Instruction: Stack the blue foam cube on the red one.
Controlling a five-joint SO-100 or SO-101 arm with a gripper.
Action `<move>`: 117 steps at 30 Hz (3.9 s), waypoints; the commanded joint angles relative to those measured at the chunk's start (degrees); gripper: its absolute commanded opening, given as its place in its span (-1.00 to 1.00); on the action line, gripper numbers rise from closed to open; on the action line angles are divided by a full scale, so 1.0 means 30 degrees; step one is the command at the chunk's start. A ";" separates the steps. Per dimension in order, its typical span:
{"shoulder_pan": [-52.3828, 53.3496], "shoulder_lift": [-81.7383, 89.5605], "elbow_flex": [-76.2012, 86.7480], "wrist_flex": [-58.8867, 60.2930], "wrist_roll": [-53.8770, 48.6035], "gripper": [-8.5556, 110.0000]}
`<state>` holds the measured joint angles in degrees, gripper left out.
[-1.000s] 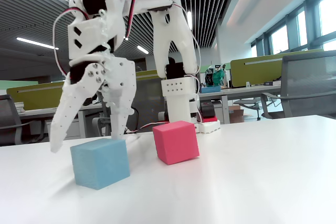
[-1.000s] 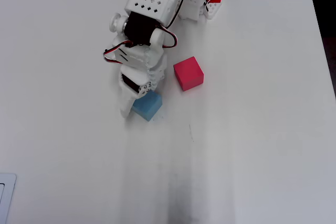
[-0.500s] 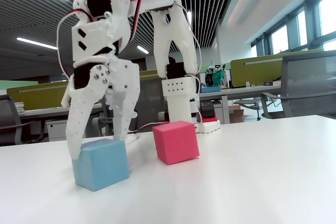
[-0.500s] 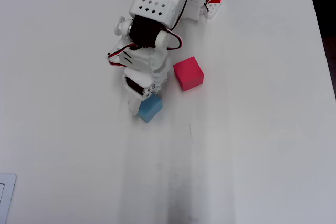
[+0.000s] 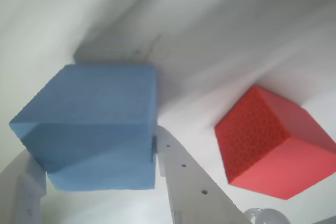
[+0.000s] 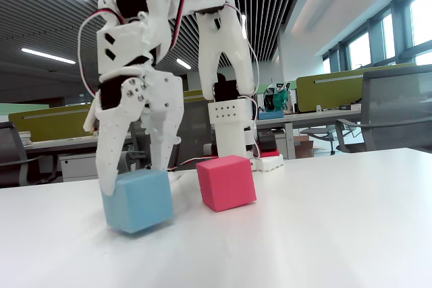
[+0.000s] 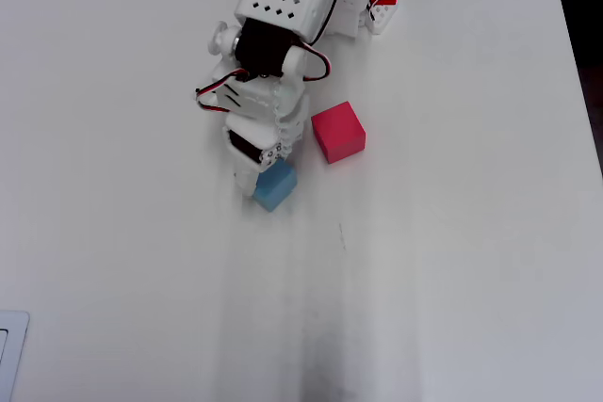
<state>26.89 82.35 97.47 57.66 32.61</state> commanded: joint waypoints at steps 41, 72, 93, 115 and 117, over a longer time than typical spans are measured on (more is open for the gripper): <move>-0.4424 1.5469 0.8320 0.4014 -0.0029 -0.55; -0.4395 1.5586 1.1133 0.1934 0.0000 -0.54; -0.4219 1.7080 0.8584 0.3984 0.0059 -0.37; -0.9053 2.8271 1.4795 0.1934 -0.1436 -0.50; -0.9111 2.8623 1.5498 0.1641 -0.1846 -0.50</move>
<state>0.00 166.29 142.56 64.07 28.48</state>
